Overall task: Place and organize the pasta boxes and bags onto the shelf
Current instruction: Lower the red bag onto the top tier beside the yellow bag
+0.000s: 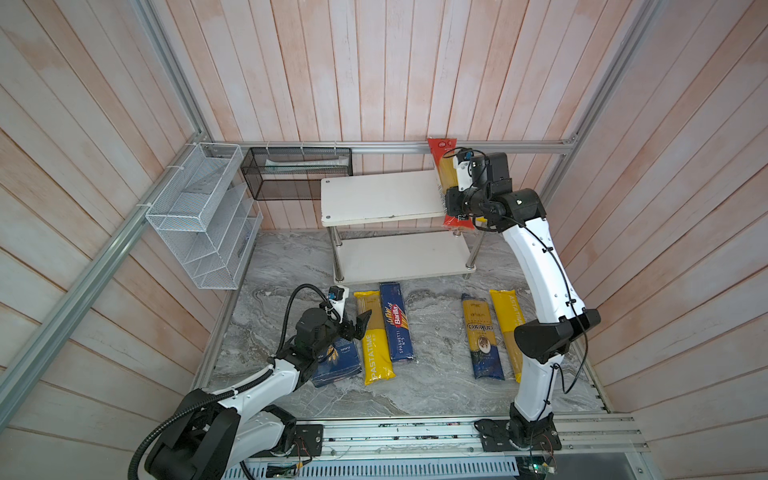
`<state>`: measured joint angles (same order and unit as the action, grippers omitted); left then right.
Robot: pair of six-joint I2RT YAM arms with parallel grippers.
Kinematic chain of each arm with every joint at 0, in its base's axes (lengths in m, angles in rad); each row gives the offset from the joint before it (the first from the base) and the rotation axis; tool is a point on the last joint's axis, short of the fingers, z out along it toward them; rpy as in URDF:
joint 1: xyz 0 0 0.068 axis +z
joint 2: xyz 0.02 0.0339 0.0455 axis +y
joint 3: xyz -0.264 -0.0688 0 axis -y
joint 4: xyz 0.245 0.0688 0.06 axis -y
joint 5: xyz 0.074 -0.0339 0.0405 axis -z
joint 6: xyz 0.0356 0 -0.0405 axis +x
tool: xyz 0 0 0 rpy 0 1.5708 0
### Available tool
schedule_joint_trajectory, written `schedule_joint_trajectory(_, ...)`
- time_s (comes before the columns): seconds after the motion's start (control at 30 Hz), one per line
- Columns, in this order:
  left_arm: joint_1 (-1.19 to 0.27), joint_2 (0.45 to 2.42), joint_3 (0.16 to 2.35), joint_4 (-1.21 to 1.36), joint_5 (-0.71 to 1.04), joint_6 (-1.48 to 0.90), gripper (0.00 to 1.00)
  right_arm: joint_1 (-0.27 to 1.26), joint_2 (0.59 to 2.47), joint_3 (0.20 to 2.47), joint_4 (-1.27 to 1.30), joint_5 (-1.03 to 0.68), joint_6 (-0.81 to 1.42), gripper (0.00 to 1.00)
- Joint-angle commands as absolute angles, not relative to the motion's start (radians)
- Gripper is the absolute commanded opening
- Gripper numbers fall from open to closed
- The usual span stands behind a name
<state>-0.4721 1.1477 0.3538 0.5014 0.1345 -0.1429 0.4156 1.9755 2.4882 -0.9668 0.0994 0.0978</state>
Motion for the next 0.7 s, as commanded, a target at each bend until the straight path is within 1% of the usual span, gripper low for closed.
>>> schedule_joint_trajectory(0.0, -0.475, 1.140, 0.344, 0.514, 0.117, -0.137, 1.00, 0.417, 1.989, 2.554, -0.845, 0.113, 0.083, 0.00)
schedule_joint_trajectory(0.23, -0.476, 1.149, 0.350, 0.514, 0.127, -0.140, 1.00, 0.414, 2.009, 2.554, -0.842, 0.130, 0.080, 0.01)
schedule_joint_trajectory(0.4, -0.475, 1.137, 0.345, 0.513, 0.124, -0.140, 1.00, 0.415, 2.011, 2.543, -0.843, 0.137, 0.084, 0.04)
schedule_joint_trajectory(0.53, -0.476, 1.141, 0.345, 0.517, 0.127, -0.143, 1.00, 0.413, 2.018, 2.542, -0.841, 0.148, 0.095, 0.09)
schedule_joint_trajectory(0.67, -0.475, 1.150, 0.348, 0.519, 0.131, -0.143, 1.00, 0.414, 2.020, 2.540, -0.837, 0.150, 0.100, 0.10)
